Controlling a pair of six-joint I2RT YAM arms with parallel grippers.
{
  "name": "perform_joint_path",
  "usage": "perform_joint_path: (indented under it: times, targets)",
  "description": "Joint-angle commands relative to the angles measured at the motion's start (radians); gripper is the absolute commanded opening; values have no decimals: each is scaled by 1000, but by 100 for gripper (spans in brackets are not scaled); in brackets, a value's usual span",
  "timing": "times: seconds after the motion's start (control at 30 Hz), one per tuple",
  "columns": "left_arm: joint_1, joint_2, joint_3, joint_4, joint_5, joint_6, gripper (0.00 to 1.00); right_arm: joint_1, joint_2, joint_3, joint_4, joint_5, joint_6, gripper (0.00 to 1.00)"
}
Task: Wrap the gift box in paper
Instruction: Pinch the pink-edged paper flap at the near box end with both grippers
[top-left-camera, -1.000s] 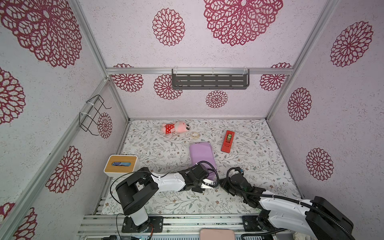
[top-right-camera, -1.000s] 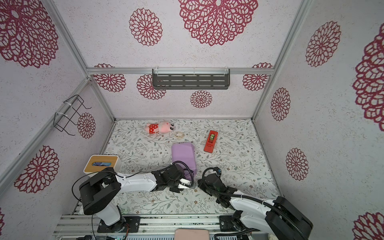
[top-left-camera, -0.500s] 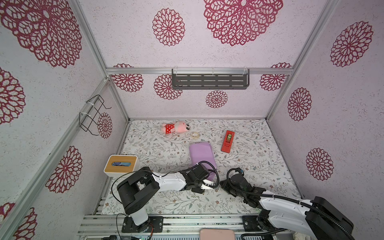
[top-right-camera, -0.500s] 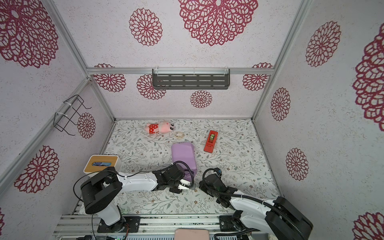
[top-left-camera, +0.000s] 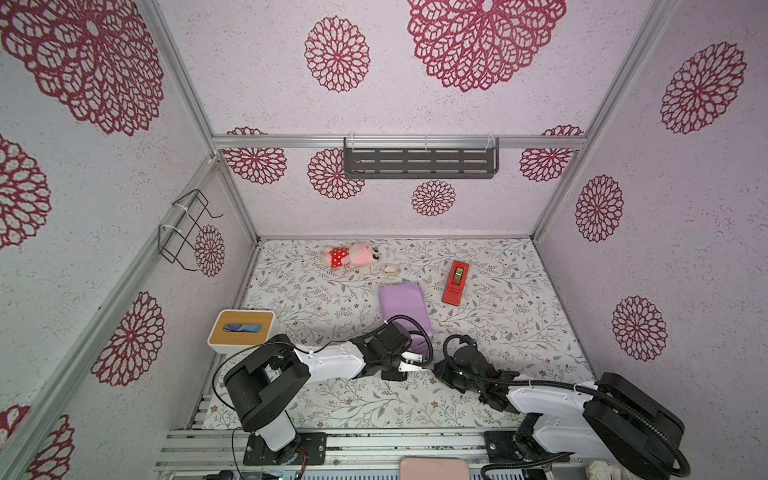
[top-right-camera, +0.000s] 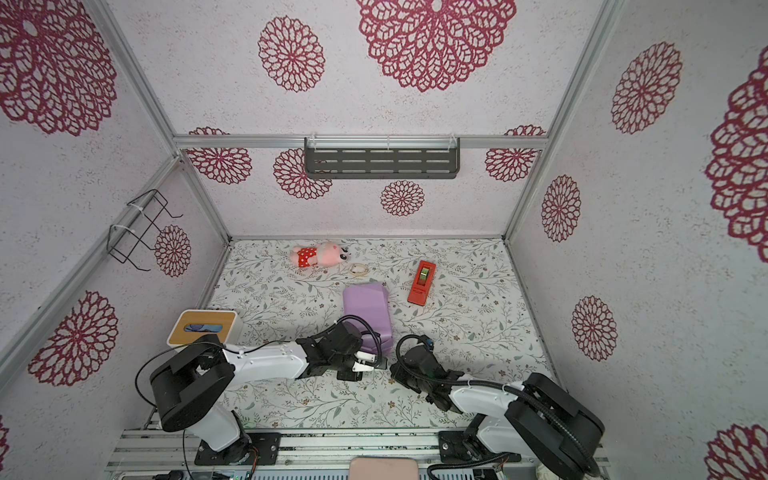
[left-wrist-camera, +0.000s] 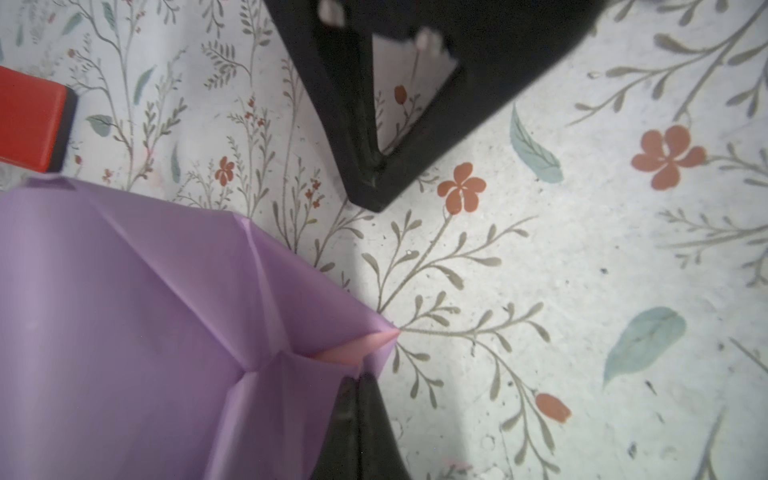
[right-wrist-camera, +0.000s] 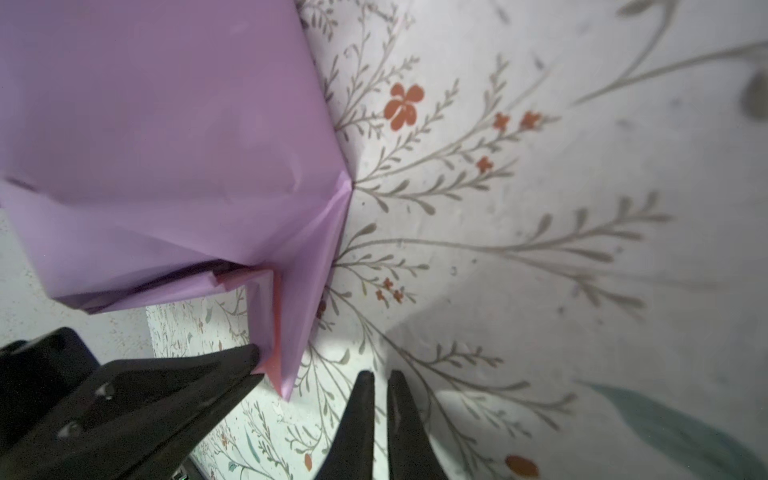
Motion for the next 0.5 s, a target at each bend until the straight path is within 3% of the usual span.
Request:
perform_joint_path:
  times: [0.0, 0.47]
  targets:
    - [14, -28, -16, 42, 38, -22, 0, 16, 22, 27, 65, -11, 2, 13]
    - [25, -38, -35, 44, 49, -36, 0, 52, 143, 52, 224, 50, 47, 12]
